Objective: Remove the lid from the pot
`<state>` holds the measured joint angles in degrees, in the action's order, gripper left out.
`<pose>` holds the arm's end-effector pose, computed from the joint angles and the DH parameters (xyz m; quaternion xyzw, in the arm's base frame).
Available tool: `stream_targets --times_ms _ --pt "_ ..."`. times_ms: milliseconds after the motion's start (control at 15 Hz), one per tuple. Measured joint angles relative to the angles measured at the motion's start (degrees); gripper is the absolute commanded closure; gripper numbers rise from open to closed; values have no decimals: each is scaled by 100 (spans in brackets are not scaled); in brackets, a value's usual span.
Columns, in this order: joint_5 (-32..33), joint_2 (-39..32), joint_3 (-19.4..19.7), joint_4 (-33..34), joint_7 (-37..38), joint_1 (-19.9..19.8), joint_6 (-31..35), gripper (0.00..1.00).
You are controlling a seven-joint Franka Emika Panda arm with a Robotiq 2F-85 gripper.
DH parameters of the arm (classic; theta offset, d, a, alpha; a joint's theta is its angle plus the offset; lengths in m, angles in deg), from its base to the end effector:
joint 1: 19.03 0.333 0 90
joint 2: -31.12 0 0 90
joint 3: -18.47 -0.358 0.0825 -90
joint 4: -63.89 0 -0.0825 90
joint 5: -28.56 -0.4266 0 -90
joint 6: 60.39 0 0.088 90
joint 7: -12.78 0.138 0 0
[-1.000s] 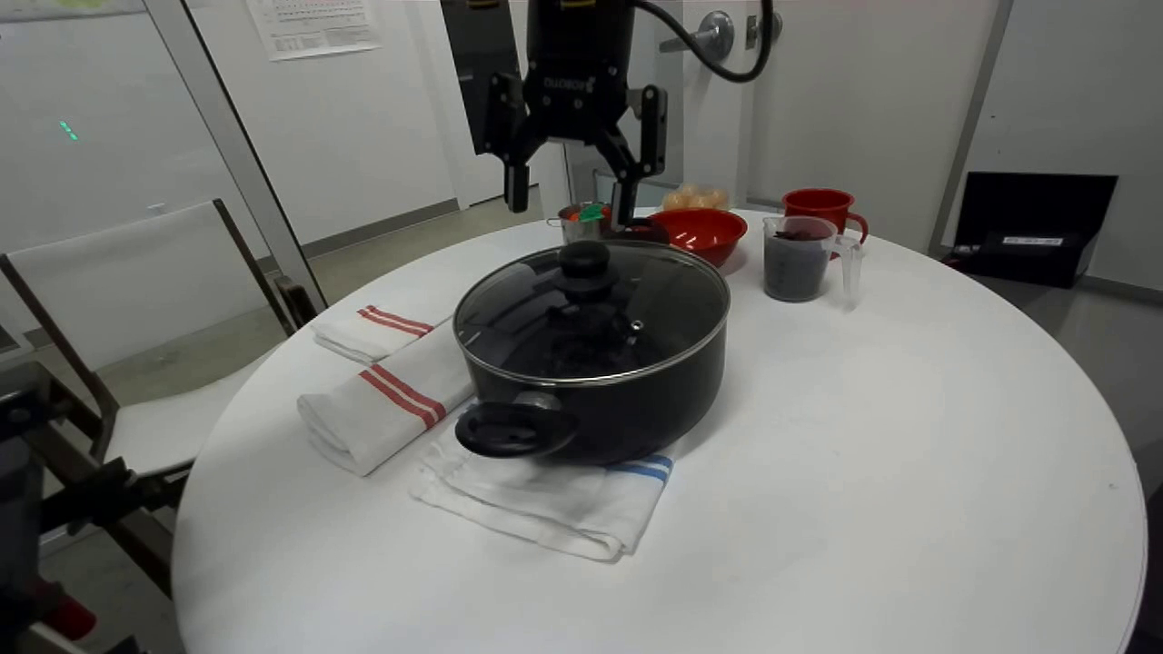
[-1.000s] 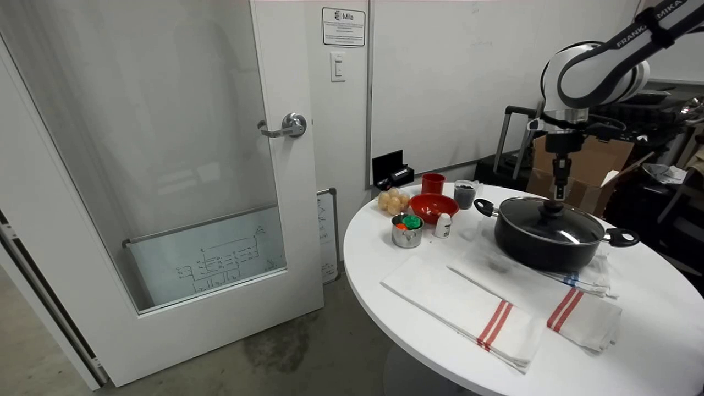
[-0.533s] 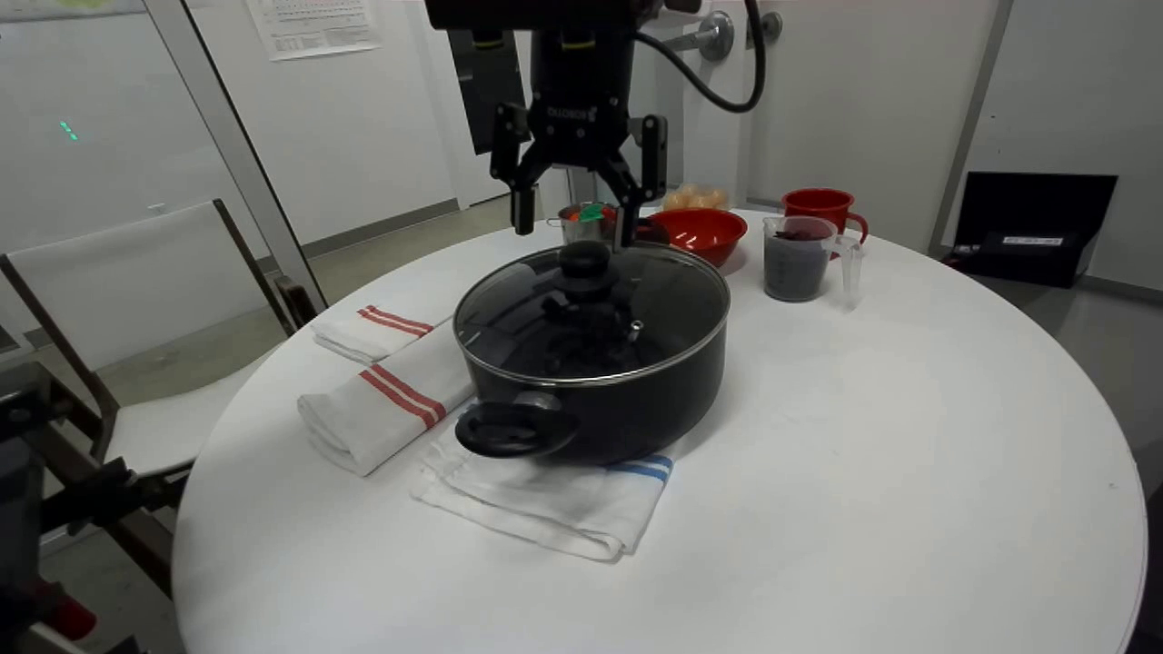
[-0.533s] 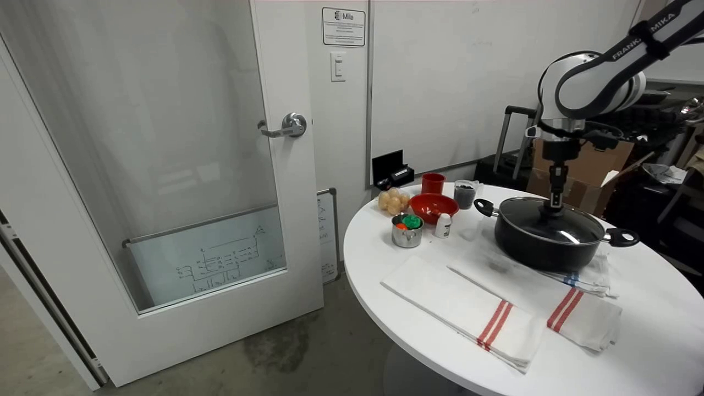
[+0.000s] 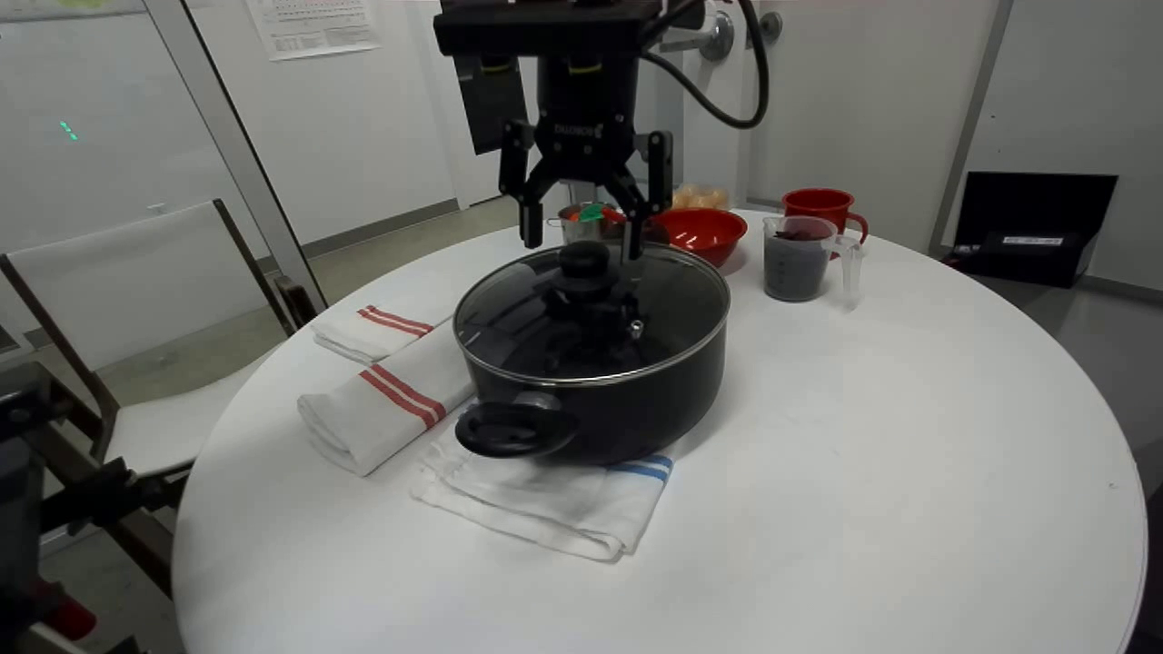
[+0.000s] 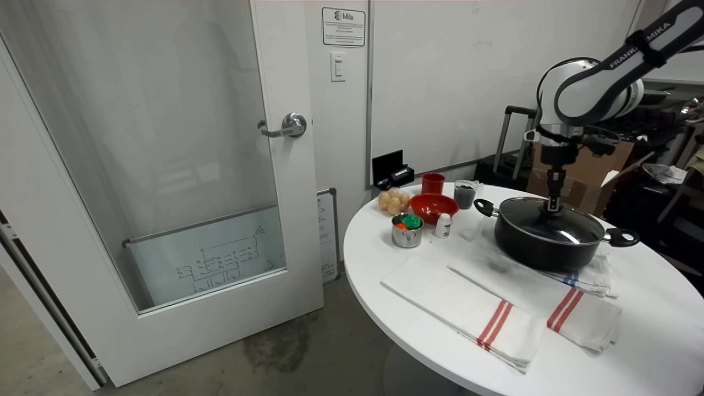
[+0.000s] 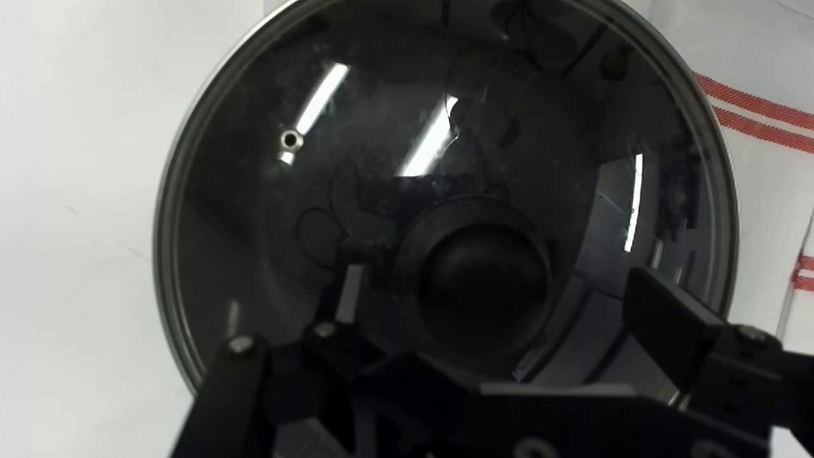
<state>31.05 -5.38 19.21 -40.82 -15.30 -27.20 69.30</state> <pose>0.6612 -0.1056 0.1382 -0.9780 -0.1817 0.1013 0.0136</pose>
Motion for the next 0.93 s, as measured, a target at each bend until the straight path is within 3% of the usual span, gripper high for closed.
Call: stream_targets --times_ms 400,467,933 --pt "3 -4 0 -2 0 -18 30 71" --pt "11 -3 4 -1 0 -21 46 75" --pt "12 1 5 -2 0 -31 53 75"
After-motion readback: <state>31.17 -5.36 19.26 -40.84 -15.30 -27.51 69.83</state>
